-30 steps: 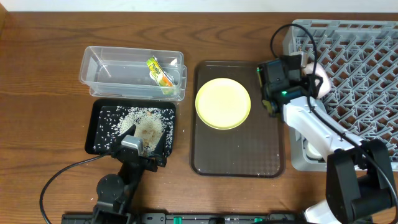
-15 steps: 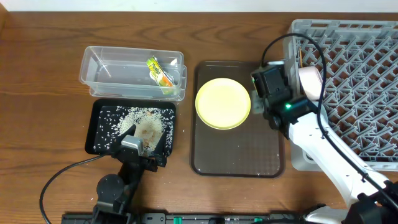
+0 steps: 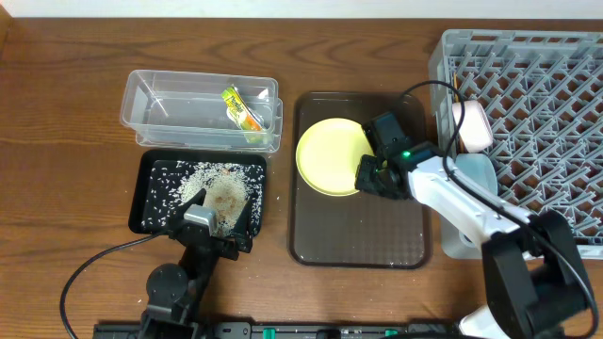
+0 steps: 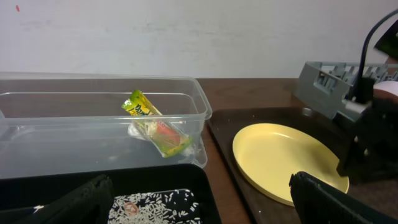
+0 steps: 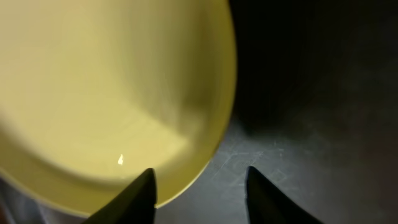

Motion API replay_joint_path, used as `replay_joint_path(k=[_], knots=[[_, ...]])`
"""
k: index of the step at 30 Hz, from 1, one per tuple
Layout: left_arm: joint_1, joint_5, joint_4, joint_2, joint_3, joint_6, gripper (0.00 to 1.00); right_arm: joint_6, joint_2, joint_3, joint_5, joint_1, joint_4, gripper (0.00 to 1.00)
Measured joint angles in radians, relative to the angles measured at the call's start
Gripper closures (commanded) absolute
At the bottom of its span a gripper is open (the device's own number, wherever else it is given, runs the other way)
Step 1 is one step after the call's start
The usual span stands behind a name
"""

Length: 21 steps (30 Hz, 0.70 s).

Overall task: Sort waste into correct bins and load items into the dishwasher rack
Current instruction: 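Return the right gripper to the yellow plate and grasp its edge, then lift the yellow plate and stand it upright in the dish rack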

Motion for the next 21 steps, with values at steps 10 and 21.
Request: replay_joint_path(k=[10, 21], knots=[[0.000, 0.000, 0.000, 0.000, 0.000, 0.000, 0.08, 0.040, 0.014, -0.003, -0.003, -0.009, 0.003, 0.99], [0.000, 0.000, 0.000, 0.000, 0.000, 0.000, 0.08, -0.185, -0.443, -0.004, 0.329, -0.053, -0.026, 0.99]])
